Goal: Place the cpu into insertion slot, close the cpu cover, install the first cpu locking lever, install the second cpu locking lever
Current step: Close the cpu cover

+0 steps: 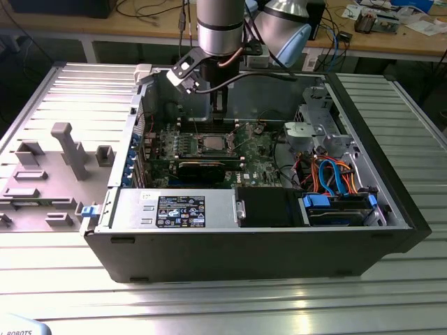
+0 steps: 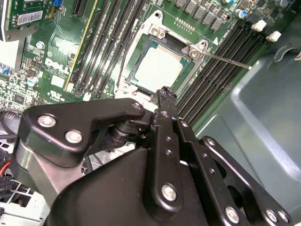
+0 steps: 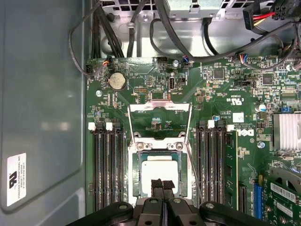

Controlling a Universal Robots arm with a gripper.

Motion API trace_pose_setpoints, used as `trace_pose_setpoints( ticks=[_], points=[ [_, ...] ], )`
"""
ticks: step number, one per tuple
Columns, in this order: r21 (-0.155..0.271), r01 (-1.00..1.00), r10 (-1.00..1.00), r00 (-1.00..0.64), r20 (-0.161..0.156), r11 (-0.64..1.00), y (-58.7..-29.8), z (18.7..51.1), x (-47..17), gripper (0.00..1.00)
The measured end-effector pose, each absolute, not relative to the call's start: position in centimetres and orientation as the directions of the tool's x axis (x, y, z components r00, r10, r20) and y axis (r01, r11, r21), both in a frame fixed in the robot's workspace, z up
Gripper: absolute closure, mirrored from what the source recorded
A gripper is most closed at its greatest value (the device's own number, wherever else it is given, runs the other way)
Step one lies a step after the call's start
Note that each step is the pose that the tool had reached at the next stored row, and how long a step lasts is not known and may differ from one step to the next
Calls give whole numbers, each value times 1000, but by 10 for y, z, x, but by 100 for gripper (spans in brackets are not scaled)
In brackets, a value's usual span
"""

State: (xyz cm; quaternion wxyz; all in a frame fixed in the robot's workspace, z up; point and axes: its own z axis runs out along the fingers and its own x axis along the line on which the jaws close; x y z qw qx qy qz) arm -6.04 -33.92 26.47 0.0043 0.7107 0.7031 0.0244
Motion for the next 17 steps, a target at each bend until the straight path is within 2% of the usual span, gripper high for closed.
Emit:
trace_pose_setpoints(
  ticks=[17],
  points=[
    [40, 999, 1000, 10, 28, -11, -339, 270, -60, 89]
  ],
)
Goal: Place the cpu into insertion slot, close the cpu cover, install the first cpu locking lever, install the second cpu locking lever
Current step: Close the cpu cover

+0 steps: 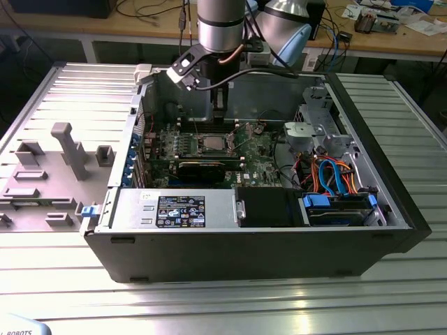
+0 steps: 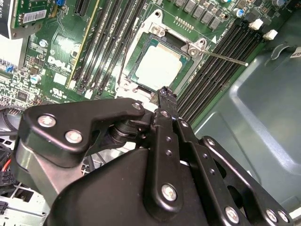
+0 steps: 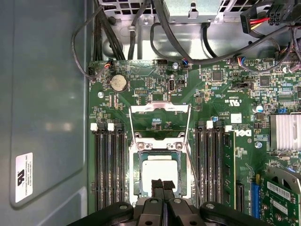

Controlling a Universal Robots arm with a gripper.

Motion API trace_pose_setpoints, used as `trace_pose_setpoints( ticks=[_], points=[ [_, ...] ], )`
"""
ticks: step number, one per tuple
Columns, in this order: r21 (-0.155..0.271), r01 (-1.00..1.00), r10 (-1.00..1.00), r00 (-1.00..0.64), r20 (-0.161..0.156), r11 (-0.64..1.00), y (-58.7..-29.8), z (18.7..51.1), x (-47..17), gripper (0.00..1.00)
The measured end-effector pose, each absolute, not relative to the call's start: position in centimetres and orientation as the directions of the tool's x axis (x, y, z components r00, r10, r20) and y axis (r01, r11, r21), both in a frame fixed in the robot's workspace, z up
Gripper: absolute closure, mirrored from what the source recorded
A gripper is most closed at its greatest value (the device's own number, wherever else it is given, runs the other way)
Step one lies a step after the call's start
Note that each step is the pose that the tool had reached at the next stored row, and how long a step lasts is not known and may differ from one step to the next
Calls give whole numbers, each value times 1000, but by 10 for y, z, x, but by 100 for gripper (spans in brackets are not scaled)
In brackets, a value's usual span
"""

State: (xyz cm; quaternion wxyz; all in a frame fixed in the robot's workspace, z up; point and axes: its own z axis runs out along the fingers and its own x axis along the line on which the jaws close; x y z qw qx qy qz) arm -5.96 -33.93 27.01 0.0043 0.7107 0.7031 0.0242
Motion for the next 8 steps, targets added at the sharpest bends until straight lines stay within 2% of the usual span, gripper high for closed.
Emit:
trace_pose_setpoints(
  ticks=[8],
  points=[
    [40, 999, 1000, 10, 29, -11, -339, 270, -57, 89]
  ],
)
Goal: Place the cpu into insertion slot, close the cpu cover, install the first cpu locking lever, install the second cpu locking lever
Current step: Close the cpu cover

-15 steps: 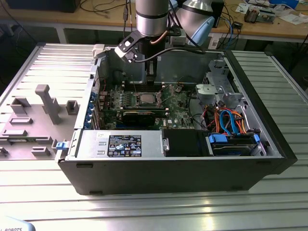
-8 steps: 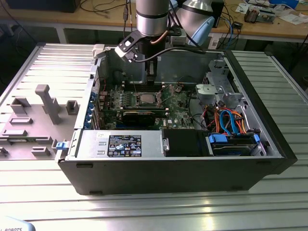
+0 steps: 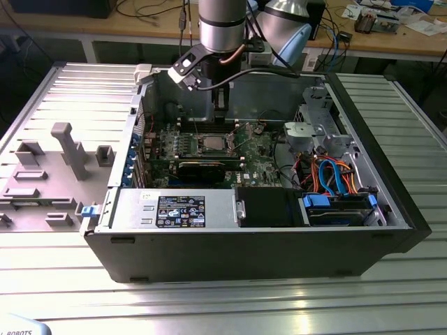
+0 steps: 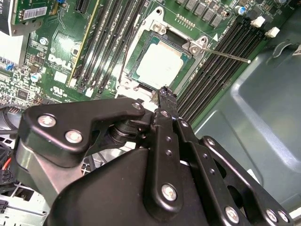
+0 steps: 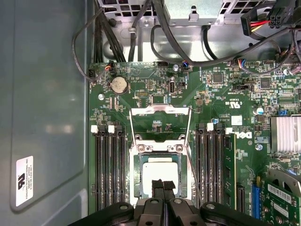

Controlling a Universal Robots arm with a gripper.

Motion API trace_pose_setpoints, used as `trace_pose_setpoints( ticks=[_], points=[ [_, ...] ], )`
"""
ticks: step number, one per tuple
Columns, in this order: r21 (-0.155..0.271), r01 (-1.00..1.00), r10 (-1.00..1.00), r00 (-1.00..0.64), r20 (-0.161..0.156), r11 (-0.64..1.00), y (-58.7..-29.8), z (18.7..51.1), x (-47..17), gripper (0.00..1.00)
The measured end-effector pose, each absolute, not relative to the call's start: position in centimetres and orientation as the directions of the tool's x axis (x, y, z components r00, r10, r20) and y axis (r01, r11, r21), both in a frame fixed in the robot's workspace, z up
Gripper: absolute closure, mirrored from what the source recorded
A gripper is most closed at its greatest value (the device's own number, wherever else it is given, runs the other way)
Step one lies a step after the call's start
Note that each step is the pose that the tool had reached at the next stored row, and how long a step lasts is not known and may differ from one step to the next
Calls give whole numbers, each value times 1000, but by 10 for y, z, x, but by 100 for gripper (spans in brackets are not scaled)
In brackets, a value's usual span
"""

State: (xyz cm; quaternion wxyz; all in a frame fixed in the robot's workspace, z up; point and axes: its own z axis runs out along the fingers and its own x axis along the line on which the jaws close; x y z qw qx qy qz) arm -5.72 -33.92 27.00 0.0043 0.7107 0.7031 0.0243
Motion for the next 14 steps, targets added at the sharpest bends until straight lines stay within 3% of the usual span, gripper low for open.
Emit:
trace_pose_setpoints(
  ticks=[14],
  points=[
    [40, 999, 1000, 10, 29, -11, -339, 270, -54, 89]
  ],
)
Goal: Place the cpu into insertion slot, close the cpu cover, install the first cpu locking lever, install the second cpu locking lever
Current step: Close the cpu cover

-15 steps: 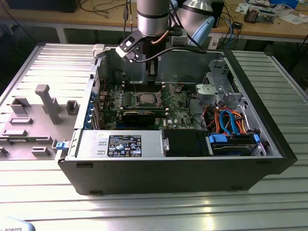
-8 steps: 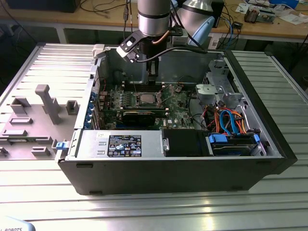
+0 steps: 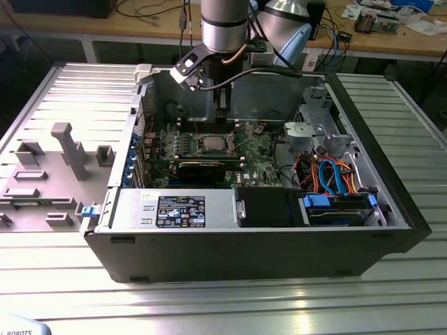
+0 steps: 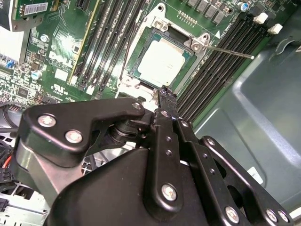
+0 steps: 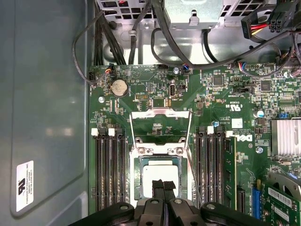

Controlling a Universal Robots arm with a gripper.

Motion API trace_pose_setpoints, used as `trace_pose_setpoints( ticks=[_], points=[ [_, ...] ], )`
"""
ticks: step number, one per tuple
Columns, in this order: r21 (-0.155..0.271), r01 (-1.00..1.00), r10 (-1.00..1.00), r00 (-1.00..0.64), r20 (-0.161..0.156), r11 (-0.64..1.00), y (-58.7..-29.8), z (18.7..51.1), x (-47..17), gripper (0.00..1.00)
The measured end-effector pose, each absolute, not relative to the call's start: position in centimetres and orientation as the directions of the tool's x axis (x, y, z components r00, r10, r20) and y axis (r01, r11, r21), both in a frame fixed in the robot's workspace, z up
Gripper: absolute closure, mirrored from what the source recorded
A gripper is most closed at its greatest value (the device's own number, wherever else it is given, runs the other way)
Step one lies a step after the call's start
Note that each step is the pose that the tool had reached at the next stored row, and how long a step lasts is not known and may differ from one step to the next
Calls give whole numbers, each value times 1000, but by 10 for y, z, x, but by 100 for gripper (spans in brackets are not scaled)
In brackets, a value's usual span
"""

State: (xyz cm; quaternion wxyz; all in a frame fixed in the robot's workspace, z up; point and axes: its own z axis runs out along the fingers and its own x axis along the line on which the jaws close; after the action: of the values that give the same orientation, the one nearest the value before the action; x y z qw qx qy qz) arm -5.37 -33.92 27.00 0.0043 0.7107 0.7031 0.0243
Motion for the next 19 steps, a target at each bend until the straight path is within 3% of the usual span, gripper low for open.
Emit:
trace_pose_setpoints(
  ticks=[19],
  points=[
    [40, 999, 1000, 10, 29, -11, -339, 270, -41, 89]
  ],
)
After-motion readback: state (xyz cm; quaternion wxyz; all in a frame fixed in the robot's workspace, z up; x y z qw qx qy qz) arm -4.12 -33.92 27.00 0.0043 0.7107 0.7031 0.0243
